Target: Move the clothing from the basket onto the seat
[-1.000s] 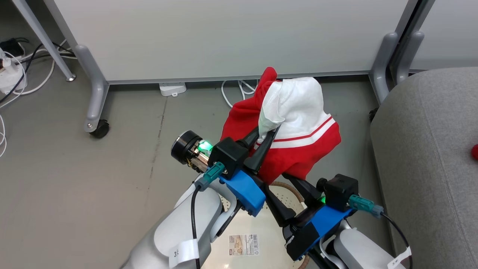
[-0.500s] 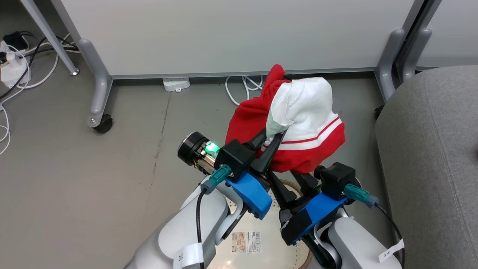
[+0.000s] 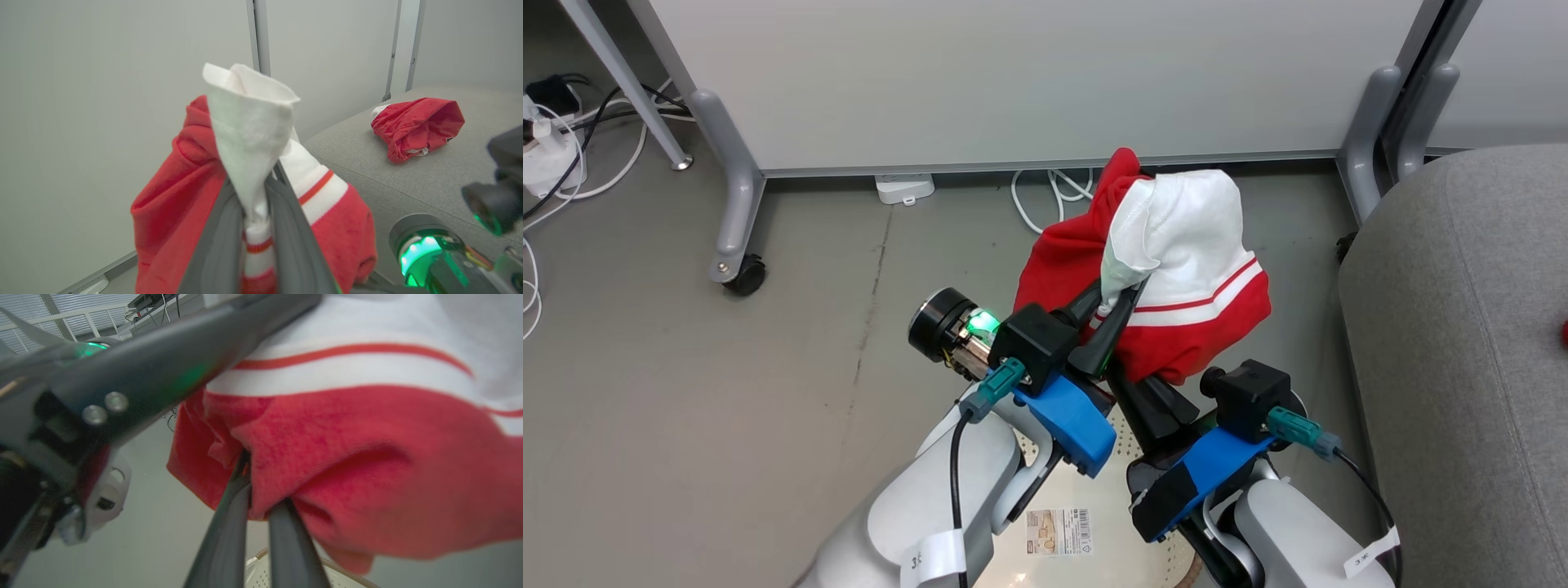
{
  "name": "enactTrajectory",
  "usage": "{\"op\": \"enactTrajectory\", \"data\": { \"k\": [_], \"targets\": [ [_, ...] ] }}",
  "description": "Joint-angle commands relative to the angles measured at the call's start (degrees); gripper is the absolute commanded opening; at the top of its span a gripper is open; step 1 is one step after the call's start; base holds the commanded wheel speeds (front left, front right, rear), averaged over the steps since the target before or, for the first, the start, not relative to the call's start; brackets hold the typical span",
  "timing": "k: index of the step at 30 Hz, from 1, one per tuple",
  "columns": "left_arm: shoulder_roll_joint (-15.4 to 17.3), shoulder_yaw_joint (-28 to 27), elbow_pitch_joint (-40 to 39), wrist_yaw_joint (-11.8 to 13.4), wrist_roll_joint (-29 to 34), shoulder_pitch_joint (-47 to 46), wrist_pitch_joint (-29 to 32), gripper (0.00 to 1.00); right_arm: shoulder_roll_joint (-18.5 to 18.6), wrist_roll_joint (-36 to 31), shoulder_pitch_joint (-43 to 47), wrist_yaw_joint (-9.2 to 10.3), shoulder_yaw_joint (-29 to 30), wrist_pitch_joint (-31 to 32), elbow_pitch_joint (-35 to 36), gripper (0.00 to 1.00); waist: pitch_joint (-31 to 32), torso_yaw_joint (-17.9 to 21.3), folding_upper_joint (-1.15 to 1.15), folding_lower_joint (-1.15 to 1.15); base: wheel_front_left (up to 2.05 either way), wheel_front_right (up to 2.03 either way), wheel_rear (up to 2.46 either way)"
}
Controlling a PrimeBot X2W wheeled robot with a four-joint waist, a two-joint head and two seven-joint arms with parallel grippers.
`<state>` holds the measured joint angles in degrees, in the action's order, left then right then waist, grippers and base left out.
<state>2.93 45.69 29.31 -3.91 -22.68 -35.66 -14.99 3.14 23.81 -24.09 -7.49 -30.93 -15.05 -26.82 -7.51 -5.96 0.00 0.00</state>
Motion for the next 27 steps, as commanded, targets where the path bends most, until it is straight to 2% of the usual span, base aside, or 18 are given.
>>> {"op": "enactTrajectory", "data": {
  "k": [1,5,6,7,27],
  "targets": [
    [-0.07,-0.24,-0.12,0.07,0.15,-0.82,-0.29,0.0,-0.22,-0.36,0.66,-0.01,-0.04,-0.19,0.01,0.0,-0.02,0.03,0.0,0.0,0.0,0.0,0.0],
    [-0.07,-0.33,-0.03,0.06,0.29,-0.66,-0.29,0.0,-0.24,-0.4,0.59,-0.01,-0.03,-0.19,-0.02,0.0,0.05,0.07,0.0,0.0,0.0,0.0,0.0],
    [-0.06,-0.43,0.01,0.36,0.31,-0.61,-0.29,0.17,-0.24,-0.4,0.57,-0.01,-0.02,-0.19,0.0,0.0,0.05,0.08,0.0,0.0,0.0,0.0,0.0],
    [-0.06,-0.44,0.06,0.6,0.61,-0.71,-0.29,1.0,-0.24,-0.43,0.56,-0.01,-0.01,-0.19,0.02,0.0,0.06,0.09,0.0,0.0,0.0,0.0,0.0],
    [-0.04,-1.01,-0.34,1.14,1.81,-0.17,-0.28,1.0,0.24,-1.3,0.76,-0.01,0.29,-0.19,0.16,0.0,0.18,0.64,0.0,0.0,0.0,0.0,0.0]
  ]
}}
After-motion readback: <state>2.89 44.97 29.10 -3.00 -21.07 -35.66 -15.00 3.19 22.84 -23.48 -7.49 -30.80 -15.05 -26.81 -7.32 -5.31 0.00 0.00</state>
